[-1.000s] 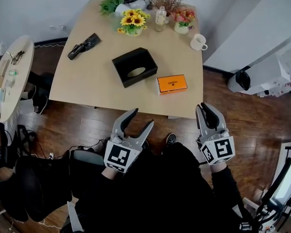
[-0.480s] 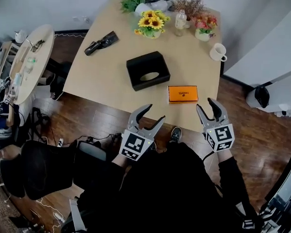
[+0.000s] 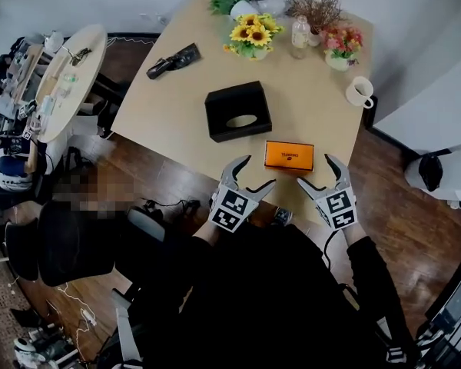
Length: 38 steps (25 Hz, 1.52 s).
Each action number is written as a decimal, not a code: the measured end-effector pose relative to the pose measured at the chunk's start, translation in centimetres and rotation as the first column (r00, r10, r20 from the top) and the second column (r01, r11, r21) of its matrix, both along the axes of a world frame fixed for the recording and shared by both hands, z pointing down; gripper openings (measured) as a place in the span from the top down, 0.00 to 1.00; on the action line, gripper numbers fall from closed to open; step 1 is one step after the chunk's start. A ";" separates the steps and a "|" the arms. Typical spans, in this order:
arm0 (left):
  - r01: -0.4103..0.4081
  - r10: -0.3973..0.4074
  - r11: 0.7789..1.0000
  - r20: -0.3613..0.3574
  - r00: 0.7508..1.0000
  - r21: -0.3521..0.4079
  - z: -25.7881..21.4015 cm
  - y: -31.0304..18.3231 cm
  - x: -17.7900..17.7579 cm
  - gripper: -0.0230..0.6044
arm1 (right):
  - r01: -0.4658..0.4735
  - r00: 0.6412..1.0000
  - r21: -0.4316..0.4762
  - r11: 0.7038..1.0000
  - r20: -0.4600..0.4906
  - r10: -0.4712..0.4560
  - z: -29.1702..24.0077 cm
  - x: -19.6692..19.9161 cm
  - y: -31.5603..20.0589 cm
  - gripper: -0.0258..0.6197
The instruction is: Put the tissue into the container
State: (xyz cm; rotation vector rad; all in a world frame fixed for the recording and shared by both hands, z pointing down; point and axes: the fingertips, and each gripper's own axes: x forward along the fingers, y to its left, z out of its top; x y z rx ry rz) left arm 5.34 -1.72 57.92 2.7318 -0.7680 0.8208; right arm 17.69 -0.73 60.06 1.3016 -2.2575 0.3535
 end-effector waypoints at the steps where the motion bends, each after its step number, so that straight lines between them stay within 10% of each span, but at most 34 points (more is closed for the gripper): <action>1: -0.007 0.007 1.000 0.021 1.000 -0.006 0.7 -0.1 0.0 0.37 | 0.022 1.000 -0.008 1.000 -0.016 -0.022 0.5 -0.2 -0.1 0.29; 13: -0.091 0.108 0.991 0.189 0.976 -0.099 8.1 -0.6 -2.6 0.36 | 0.185 0.946 -0.162 0.969 -0.236 -0.220 6.4 -1.4 -2.2 0.17; 28: -0.238 0.253 0.967 0.245 0.936 -0.092 11.4 -1.7 1.0 0.36 | 0.161 0.943 -0.364 0.917 -0.216 -0.252 11.4 0.1 -2.1 0.08; 38: -0.228 0.260 0.961 0.231 0.938 -0.155 12.9 -2.2 2.1 0.38 | 0.099 0.969 -0.327 0.940 -0.183 -0.165 11.0 0.1 -1.0 0.46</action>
